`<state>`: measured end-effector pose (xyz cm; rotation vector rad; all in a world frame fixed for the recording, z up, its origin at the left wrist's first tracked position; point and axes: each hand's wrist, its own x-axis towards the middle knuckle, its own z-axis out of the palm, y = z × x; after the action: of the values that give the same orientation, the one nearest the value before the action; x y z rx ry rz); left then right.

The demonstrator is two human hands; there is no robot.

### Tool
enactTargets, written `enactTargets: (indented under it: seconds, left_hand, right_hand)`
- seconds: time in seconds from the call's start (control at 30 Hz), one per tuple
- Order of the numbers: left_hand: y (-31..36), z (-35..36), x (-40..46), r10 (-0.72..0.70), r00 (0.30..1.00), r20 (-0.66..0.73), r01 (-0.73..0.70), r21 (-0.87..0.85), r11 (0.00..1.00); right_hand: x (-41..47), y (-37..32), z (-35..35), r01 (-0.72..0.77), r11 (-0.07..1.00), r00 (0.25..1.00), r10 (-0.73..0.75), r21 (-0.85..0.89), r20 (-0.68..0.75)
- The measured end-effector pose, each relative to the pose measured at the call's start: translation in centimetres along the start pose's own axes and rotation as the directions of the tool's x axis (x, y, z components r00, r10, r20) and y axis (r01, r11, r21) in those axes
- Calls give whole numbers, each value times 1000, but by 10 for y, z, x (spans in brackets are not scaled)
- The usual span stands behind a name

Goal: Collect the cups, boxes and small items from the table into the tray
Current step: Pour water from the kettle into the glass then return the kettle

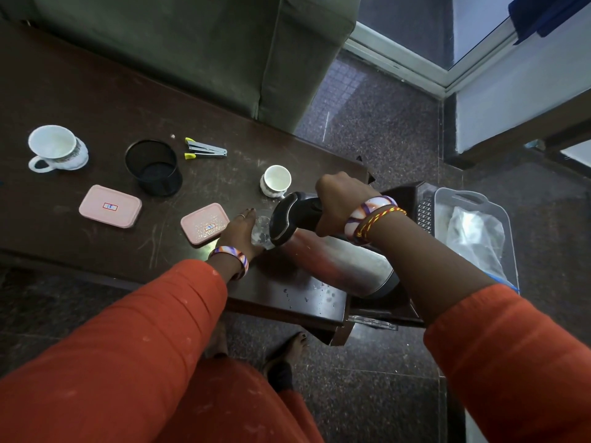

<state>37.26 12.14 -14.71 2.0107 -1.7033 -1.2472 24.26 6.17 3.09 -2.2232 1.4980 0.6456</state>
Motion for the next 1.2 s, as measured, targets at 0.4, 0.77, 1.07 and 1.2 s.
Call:
enactTargets:
  seconds: [0.4, 0.77, 1.07, 1.2]
  left_hand:
    - [0, 1, -2, 14, 1000, -3, -14, 16, 1000]
    - [3, -24, -5, -1, 996, -90, 7, 64, 998]
    - [84, -33, -4, 130, 978, 165, -4, -606, 795]
    - [131, -29, -7, 248, 955, 162, -115, -567, 815]
  right_hand:
    - [-8, 10, 2, -1, 1000, 999, 0, -21, -48]
    - [-40, 66, 11, -56, 965, 984, 97, 256, -152]
    - [-87, 124, 22, -41, 844, 951, 197, 535, -238]
    - [-117, 166, 23, -25, 771, 939, 237, 636, -251]
